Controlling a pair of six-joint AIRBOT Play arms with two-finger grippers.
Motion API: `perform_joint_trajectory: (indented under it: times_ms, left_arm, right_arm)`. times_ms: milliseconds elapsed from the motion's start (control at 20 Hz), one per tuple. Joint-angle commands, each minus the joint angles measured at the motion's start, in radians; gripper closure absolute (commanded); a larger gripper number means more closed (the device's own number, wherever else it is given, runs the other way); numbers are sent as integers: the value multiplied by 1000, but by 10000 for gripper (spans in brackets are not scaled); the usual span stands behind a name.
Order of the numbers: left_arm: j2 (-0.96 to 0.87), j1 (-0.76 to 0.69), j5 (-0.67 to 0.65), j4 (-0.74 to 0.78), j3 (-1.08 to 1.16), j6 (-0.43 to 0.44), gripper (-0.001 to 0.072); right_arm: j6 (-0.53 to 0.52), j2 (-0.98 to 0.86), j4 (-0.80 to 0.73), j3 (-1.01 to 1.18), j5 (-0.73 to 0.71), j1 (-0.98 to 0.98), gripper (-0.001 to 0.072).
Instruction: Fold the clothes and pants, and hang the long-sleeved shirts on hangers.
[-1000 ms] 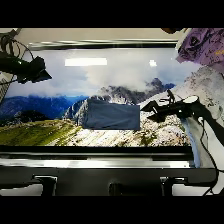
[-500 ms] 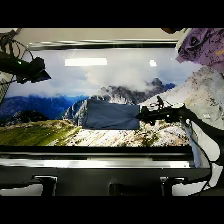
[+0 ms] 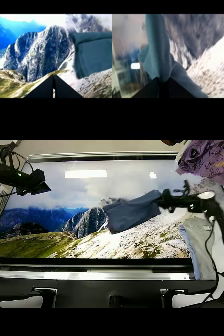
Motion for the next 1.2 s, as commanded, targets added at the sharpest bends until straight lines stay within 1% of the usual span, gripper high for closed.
perform_joint_trajectory:
  times_ms: [0, 150, 400, 700, 800, 1000, 1150]
  left_arm:
    - [1, 1, 0, 1, 0, 0, 690]
    - [1, 1, 0, 1, 0, 0, 690]
    - [1, 1, -1, 0, 0, 0, 690]
    - [1, 1, -11, 0, 0, -3, 690]
    - [1, 1, -11, 0, 0, -3, 690]
    - [1, 1, -11, 0, 0, -3, 690]
    - [1, 1, -11, 0, 0, -4, 690]
  right_arm:
    - [177, 1, -185, 204, 2, -133, 684]
    - [252, 2, -266, 301, 18, -249, 684]
    - [380, 10, -343, 386, 54, -410, 685]
    - [633, 112, -533, 387, 93, -459, 685]
    - [692, 143, -573, 387, 127, -459, 685]
    - [763, 192, -643, 387, 224, -459, 685]
    - [765, 213, -704, 387, 340, -459, 686]
